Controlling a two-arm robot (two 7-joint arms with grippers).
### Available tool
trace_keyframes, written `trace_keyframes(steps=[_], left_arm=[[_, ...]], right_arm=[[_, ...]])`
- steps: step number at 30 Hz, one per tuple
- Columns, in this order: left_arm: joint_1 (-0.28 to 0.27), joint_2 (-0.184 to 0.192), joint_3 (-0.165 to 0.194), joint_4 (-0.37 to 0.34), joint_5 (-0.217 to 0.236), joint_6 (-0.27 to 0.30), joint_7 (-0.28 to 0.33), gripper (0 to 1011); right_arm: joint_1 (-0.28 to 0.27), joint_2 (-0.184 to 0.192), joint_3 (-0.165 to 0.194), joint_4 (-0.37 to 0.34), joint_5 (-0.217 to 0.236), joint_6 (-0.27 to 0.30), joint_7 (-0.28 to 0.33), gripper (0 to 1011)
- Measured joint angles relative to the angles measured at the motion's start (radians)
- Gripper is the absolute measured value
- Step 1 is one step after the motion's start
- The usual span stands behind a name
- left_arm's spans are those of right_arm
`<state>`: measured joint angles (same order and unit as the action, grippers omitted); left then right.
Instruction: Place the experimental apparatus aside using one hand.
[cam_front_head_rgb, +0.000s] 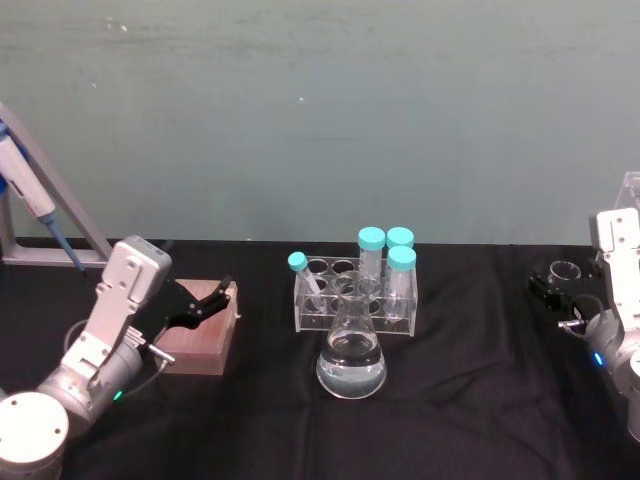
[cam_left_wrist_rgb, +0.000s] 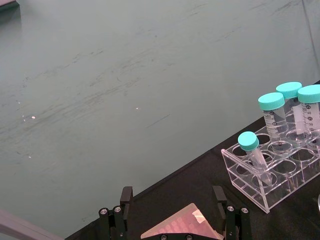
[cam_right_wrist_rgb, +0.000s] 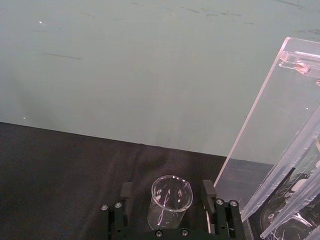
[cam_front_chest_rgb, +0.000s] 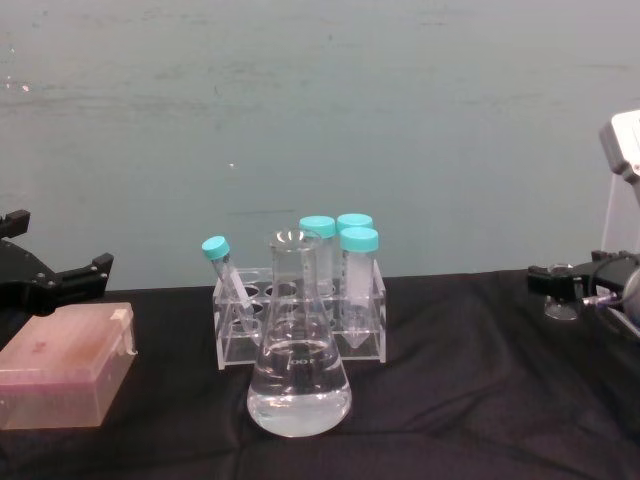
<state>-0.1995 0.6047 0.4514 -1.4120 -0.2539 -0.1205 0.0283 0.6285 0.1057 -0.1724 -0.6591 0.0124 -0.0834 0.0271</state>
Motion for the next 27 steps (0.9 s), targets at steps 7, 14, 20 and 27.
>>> trace_keyframes(steps=[7,14,20,27], left_arm=[[0.0,0.0,0.0,0.0,0.0,0.0,0.0,1000],[0.0,0.0,0.0,0.0,0.0,0.0,0.0,1000],[0.0,0.0,0.0,0.0,0.0,0.0,0.0,1000],[0.0,0.0,0.0,0.0,0.0,0.0,0.0,1000]], right_arm=[[0.0,0.0,0.0,0.0,0.0,0.0,-0.001,1000],[0.0,0.0,0.0,0.0,0.0,0.0,-0.001,1000],[0.0,0.0,0.0,0.0,0.0,0.0,-0.001,1000],[-0.036,0.006,-0.007,-0.066,-0.034,-0.026,-0.007,1000]])
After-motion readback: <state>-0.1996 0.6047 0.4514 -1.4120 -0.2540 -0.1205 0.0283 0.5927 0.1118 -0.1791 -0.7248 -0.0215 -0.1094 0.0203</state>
